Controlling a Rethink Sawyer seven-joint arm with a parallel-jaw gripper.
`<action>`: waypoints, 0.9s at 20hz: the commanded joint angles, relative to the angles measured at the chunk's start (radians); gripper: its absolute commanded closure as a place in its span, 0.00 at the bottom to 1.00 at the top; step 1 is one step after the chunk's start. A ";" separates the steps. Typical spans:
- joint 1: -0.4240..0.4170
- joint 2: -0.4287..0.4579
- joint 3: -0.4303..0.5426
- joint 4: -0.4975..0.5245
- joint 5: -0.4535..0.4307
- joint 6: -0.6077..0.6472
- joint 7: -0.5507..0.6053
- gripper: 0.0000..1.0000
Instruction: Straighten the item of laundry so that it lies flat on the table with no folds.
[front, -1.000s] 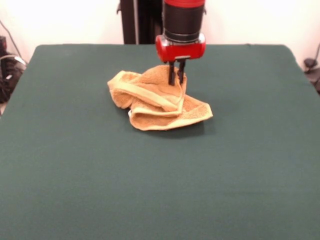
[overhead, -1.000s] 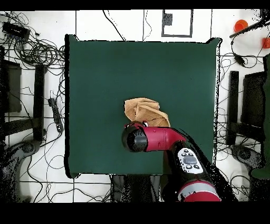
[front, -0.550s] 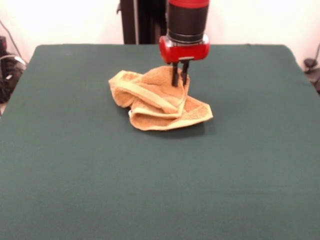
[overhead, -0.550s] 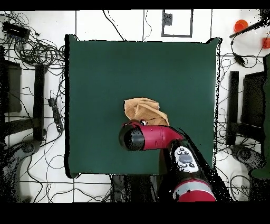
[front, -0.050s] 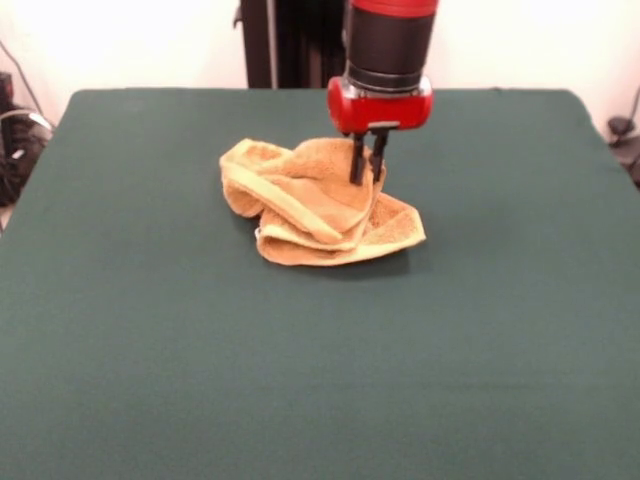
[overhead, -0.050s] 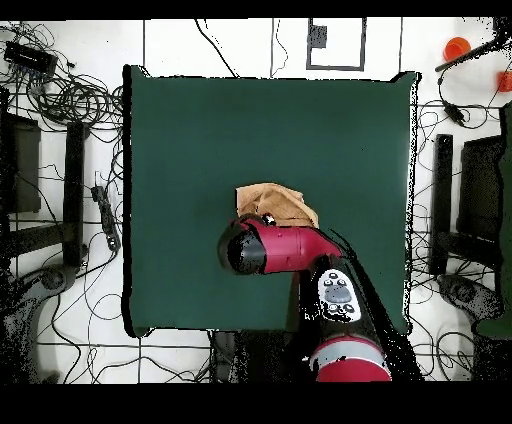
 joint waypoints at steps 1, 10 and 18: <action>0.049 0.021 0.003 -0.130 0.083 0.111 0.188 1.00; 0.079 0.030 -0.063 -0.237 0.091 0.200 0.172 1.00; 0.041 0.042 -0.056 -0.322 0.060 0.241 0.111 1.00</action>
